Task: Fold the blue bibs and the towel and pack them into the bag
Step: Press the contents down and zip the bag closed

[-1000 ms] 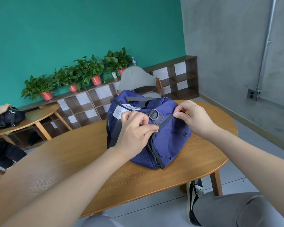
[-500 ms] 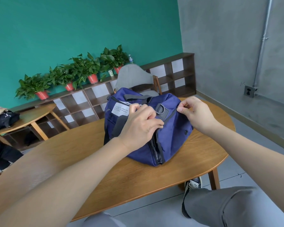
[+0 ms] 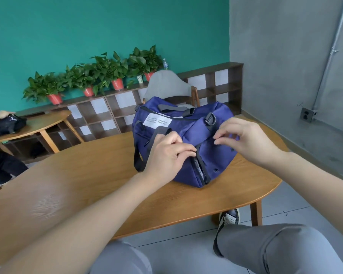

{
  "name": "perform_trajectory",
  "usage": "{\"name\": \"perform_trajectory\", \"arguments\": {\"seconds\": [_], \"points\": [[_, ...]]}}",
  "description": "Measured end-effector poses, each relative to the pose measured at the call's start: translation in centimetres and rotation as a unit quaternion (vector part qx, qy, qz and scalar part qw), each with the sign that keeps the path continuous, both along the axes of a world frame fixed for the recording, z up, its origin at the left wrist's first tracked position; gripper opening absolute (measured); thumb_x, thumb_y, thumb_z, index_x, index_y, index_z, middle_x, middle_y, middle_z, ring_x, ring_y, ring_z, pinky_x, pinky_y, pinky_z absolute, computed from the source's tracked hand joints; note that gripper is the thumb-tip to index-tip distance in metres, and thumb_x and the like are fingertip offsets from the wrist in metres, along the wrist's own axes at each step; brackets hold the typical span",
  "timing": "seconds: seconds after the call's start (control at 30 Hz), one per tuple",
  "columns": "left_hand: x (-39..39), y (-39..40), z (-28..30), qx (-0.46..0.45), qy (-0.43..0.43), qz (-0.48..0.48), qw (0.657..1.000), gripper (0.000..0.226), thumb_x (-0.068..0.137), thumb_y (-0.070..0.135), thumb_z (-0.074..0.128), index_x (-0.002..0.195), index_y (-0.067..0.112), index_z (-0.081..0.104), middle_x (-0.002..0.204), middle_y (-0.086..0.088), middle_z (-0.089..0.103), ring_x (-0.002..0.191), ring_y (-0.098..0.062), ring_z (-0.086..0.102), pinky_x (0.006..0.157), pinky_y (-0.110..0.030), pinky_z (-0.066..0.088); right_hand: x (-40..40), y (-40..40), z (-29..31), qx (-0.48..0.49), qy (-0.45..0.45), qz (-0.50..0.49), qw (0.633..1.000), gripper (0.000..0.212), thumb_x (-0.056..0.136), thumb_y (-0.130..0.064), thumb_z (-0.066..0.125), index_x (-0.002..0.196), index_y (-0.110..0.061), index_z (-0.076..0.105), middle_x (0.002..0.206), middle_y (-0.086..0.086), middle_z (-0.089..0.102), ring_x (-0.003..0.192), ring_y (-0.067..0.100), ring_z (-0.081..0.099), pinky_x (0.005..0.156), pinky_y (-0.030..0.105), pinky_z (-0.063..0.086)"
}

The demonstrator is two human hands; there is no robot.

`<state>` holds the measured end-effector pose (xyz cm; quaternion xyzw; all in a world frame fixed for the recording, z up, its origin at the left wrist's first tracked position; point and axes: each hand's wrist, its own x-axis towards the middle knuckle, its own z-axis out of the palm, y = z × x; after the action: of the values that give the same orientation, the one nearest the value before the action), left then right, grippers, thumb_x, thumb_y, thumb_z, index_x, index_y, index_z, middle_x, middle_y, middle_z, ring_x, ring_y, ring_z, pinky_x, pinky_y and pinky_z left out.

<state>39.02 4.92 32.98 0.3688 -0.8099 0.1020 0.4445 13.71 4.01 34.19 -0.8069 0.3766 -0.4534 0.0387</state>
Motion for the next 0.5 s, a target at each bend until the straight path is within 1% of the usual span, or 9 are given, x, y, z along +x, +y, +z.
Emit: {"name": "perform_trajectory", "arguments": {"seconds": [0.03,0.1,0.17,0.23,0.3,0.37,0.43,0.5], "points": [[0.1,0.2,0.1,0.008,0.007,-0.002,1.0,0.017,0.087,0.036,0.071,0.088,0.024,0.083,0.075,0.006,0.052,0.075,-0.008,0.042,0.075,-0.036,0.045,0.7,0.4,0.0,-0.014,0.038,0.028,0.999,0.01,0.085,-0.015,0.08,0.094,-0.019,0.078,0.098,-0.011,0.065,0.086,0.002,0.056,0.079,0.01,0.04],[0.2,0.6,0.5,0.03,0.028,-0.013,0.999,0.009,0.085,0.028,0.078,0.089,0.021,0.083,0.075,0.004,0.051,0.07,-0.009,0.048,0.07,-0.034,0.048,1.9,0.2,0.1,-0.03,0.095,0.06,0.993,0.018,0.087,-0.016,0.077,0.105,-0.02,0.079,0.104,-0.009,0.064,0.096,0.001,0.05,0.09,0.01,0.036],[0.5,1.1,0.8,0.04,0.036,-0.016,0.998,0.007,0.084,0.022,0.081,0.09,0.019,0.083,0.075,0.005,0.05,0.069,-0.006,0.05,0.067,-0.029,0.049,2.8,-0.3,0.4,-0.031,0.128,0.07,0.989,0.026,0.088,-0.016,0.076,0.114,-0.023,0.077,0.106,-0.008,0.058,0.1,0.008,0.046,0.091,0.014,0.035],[0.8,1.5,1.0,0.04,0.035,-0.014,0.998,0.007,0.084,0.022,0.081,0.091,0.019,0.083,0.075,0.006,0.05,0.069,-0.004,0.05,0.067,-0.025,0.049,3.6,-0.8,0.4,-0.039,0.157,0.067,0.985,0.03,0.089,-0.017,0.075,0.118,-0.026,0.075,0.103,-0.01,0.049,0.096,0.01,0.039,0.086,0.019,0.035],[1.2,1.8,0.8,0.041,0.042,-0.009,0.998,0.008,0.084,0.021,0.081,0.091,0.019,0.083,0.074,0.004,0.051,0.069,-0.005,0.052,0.067,-0.025,0.049,4.7,-1.2,0.3,-0.067,0.177,0.061,0.98,0.026,0.089,-0.017,0.075,0.114,-0.025,0.076,0.099,-0.009,0.044,0.092,0.01,0.034,0.082,0.028,0.04],[1.5,1.8,0.3,0.045,0.059,0.003,0.997,0.007,0.084,0.022,0.081,0.09,0.019,0.083,0.073,0.004,0.051,0.067,-0.008,0.052,0.066,-0.027,0.049,5.6,-1.5,0.1,-0.094,0.184,0.054,0.977,0.017,0.088,-0.018,0.072,0.104,-0.02,0.078,0.093,-0.003,0.048,0.087,0.014,0.037,0.073,0.036,0.046],[1.8,1.8,-0.1,0.049,0.077,0.017,0.996,0.007,0.083,0.022,0.082,0.09,0.02,0.083,0.072,0.006,0.051,0.067,-0.008,0.052,0.065,-0.025,0.048,6.2,-1.9,-0.2,-0.105,0.179,0.038,0.977,0.015,0.087,-0.021,0.066,0.094,-0.017,0.079,0.087,0.001,0.051,0.082,0.017,0.038,0.067,0.036,0.046],[1.8,1.8,-0.5,0.05,0.088,0.021,0.995,0.008,0.083,0.02,0.082,0.091,0.019,0.083,0.073,0.007,0.052,0.068,-0.007,0.052,0.066,-0.021,0.047,6.3,-2.3,-0.3,-0.091,0.161,0.035,0.982,0.015,0.087,-0.02,0.065,0.09,-0.015,0.079,0.085,0.001,0.051,0.082,0.017,0.039,0.07,0.031,0.039]]}}
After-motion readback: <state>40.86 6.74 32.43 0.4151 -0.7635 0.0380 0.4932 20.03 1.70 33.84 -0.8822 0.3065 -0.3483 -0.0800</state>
